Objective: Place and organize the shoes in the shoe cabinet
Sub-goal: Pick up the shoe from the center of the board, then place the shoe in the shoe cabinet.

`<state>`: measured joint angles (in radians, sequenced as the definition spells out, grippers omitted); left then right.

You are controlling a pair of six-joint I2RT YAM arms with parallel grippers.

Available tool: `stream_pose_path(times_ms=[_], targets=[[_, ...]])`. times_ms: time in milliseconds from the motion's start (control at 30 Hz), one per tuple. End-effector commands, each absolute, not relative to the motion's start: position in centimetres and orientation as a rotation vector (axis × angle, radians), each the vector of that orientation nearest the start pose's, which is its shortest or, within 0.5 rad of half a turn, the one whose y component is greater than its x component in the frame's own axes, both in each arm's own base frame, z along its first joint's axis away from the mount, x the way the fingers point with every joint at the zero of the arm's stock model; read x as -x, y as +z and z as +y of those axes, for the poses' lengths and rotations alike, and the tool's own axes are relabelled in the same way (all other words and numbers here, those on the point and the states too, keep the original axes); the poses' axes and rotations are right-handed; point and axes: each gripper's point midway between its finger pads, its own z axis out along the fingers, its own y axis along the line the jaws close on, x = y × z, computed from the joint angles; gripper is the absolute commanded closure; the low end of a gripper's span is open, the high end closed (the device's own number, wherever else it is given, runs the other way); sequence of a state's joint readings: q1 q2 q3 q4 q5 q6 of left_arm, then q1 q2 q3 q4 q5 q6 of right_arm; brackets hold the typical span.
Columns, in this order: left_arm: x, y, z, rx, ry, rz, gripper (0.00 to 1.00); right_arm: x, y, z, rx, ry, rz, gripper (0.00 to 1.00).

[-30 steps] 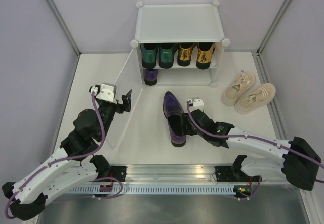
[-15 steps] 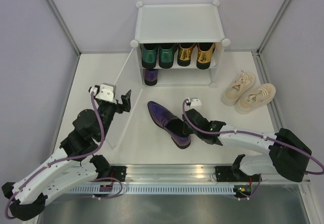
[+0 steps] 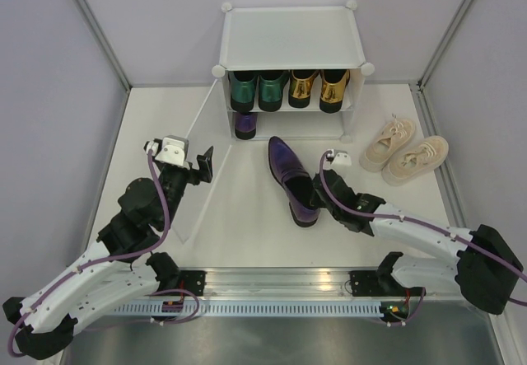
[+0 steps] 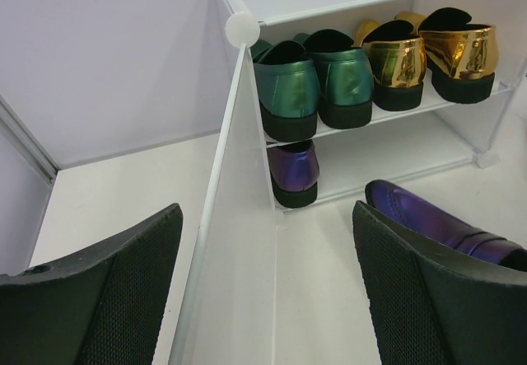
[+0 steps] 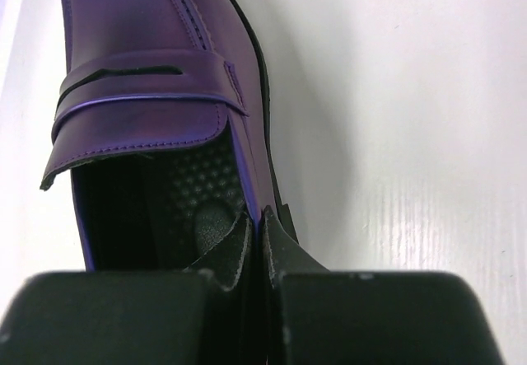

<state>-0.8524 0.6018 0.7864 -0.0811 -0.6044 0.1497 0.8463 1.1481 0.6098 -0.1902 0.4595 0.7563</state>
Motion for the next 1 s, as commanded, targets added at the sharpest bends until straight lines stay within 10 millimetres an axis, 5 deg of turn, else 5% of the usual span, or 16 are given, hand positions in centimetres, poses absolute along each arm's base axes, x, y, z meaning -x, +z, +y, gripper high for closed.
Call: stream_pose_path(times_ms=[0, 133, 367, 967], targets=[[-24.2, 36.1, -11.5, -0.211, -0.141, 1.443, 0.13, -28.6, 14.5, 20.4, -0.317, 0.443, 2.031, 0.99], [-24.2, 36.0, -11.6, -0.214, -0.141, 1.446, 0.13, -31.6, 14.6, 19.9, -0.367, 0.379, 2.020, 0.99], [-24.3, 35.8, -11.6, -0.215, -0.133, 1.449, 0.13, -37.2, 15.9, 22.1, -0.445, 0.388, 1.977, 0.99], [-24.4, 35.6, -11.8, -0.222, -0.137, 1.451, 0.13, -45.9, 14.9, 25.1, -0.681, 0.386, 1.867, 0.99]])
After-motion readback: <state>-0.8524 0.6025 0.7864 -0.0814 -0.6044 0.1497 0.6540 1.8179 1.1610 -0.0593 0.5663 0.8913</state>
